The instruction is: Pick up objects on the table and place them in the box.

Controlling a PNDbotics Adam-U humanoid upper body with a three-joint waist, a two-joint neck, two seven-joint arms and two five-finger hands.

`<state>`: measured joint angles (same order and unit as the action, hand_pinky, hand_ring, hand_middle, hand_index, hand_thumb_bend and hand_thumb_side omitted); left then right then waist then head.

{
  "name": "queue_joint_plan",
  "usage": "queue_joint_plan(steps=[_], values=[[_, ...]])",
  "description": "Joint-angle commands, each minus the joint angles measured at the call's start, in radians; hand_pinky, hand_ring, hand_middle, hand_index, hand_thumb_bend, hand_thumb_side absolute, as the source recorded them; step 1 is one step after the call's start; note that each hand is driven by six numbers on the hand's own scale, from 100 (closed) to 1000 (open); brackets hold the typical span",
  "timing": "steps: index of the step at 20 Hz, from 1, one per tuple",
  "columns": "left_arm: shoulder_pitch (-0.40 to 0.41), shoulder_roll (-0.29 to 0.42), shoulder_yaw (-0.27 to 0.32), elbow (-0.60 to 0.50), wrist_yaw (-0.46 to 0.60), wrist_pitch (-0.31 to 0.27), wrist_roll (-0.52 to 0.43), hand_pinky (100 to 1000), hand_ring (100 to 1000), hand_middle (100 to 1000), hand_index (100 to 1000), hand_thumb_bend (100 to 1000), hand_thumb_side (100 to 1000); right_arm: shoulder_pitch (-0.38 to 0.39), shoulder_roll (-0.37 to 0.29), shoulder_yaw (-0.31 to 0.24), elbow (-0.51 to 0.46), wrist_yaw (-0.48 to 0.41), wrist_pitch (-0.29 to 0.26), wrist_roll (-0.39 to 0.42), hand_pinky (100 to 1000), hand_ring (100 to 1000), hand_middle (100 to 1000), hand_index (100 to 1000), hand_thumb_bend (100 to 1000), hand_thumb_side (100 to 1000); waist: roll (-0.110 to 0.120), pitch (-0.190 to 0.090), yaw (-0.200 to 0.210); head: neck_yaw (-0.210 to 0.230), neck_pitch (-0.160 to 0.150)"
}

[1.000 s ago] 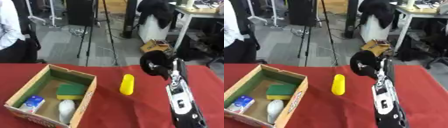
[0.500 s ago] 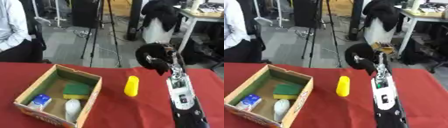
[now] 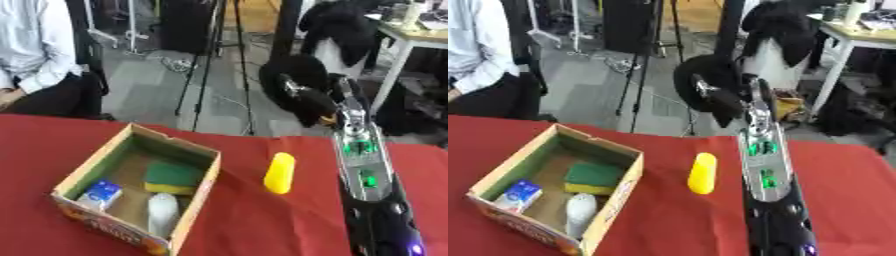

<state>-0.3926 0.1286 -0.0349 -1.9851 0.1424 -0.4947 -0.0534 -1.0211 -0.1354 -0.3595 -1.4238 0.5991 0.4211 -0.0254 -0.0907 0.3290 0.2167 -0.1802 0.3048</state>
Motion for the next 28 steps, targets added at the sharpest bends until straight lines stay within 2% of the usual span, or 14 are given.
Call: queue_joint_plan(steps=[1,5,12,28], values=[[-0.009,0.001,-0.003,-0.015,0.006,0.003,-0.003,932,906,874,826,100,886,-0.038,-0.024,0.019,-0.019,-0.033,-0.009,0.006,385,425,365,547,574,385,0.001,-0.022,0.008,0.002,-0.002],[-0.012,0.0,-0.004,-0.015,0.007,0.003,-0.005,932,907,875,826,100,889,-0.068,-0.039,0.045,0.005,-0.06,-0.041,0.009,386,425,365,546,578,396,-0.008,-0.015,0.028,-0.006,-0.008],[-0.021,0.001,-0.008,-0.015,0.01,0.002,-0.012,934,909,878,827,100,892,-0.119,-0.071,0.068,0.103,-0.083,-0.103,0.023,389,426,365,547,586,394,-0.024,0.003,0.066,-0.015,-0.019],[-0.045,0.006,-0.029,-0.015,0.031,-0.002,-0.045,938,915,884,829,100,903,-0.23,-0.155,0.115,0.278,-0.141,-0.235,0.039,396,428,365,547,598,401,-0.067,0.056,0.155,-0.07,-0.069]])
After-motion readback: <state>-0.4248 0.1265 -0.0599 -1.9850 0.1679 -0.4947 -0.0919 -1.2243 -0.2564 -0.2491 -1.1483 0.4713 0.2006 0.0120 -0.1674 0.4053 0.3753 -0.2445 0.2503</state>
